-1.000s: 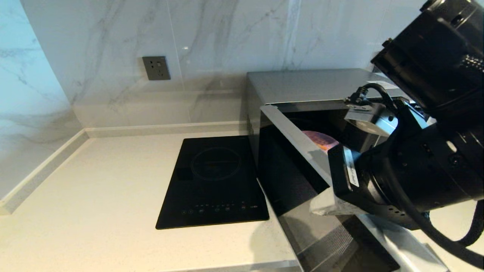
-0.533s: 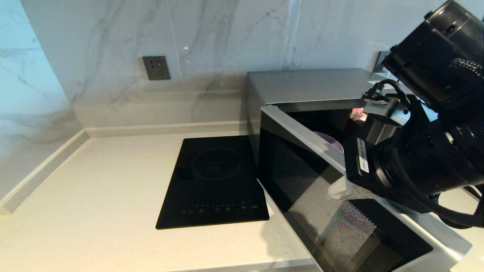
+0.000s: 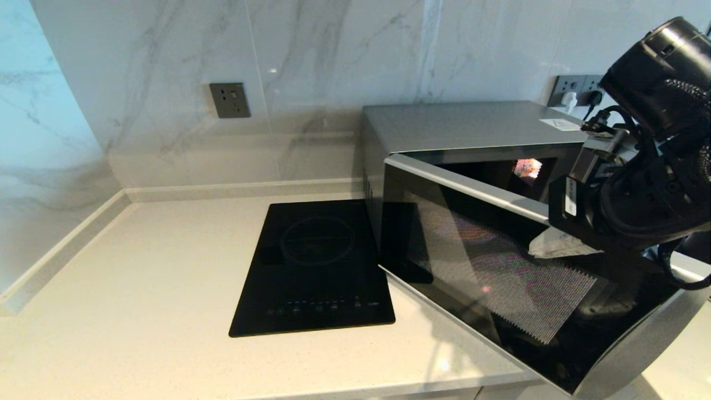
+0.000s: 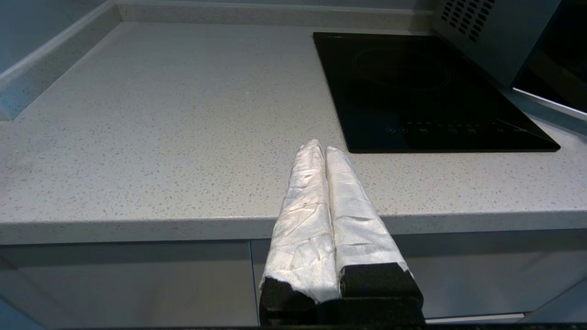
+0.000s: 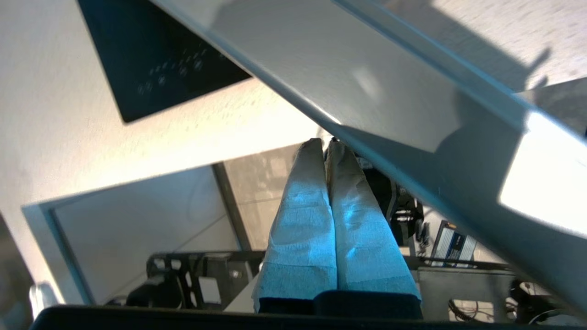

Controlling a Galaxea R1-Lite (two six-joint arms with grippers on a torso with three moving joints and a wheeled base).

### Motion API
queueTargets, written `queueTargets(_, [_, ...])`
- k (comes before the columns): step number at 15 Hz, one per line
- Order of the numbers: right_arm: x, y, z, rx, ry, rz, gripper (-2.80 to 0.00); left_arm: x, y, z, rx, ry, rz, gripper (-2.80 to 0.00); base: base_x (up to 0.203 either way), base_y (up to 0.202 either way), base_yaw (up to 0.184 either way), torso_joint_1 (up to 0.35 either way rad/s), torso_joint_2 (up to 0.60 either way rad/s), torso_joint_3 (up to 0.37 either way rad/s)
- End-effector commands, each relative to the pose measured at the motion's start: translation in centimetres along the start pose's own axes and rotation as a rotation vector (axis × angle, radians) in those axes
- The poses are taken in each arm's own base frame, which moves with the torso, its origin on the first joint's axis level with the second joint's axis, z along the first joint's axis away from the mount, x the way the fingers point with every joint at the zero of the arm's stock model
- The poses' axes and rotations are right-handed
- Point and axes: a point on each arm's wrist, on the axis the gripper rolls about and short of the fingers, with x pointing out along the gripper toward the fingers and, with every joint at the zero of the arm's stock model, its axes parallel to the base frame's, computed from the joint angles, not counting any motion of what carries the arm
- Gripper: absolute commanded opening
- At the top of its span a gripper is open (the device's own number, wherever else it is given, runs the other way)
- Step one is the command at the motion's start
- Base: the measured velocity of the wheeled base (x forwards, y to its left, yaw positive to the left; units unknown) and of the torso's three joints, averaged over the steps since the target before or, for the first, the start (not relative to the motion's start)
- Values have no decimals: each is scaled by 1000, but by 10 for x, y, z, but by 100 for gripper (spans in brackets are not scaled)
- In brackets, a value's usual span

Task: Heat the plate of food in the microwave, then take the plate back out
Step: Close the microwave oven

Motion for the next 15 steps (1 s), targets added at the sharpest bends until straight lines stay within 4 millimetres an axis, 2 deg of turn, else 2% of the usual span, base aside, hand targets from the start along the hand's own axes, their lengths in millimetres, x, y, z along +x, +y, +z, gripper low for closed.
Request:
queueTargets(1, [4, -11, 15, 40, -32, -28, -280, 0, 0, 0, -1, 1, 1, -280, 0, 0, 0, 0, 0, 0])
queueTargets(8, [47, -40, 81, 123, -174, -52, -280, 0, 0, 0, -1, 1, 1, -280, 0, 0, 0, 0, 0, 0])
queueTargets(15, [51, -69, 137, 198, -280, 117, -280, 0, 0, 0, -1, 1, 1, -280, 0, 0, 0, 0, 0, 0])
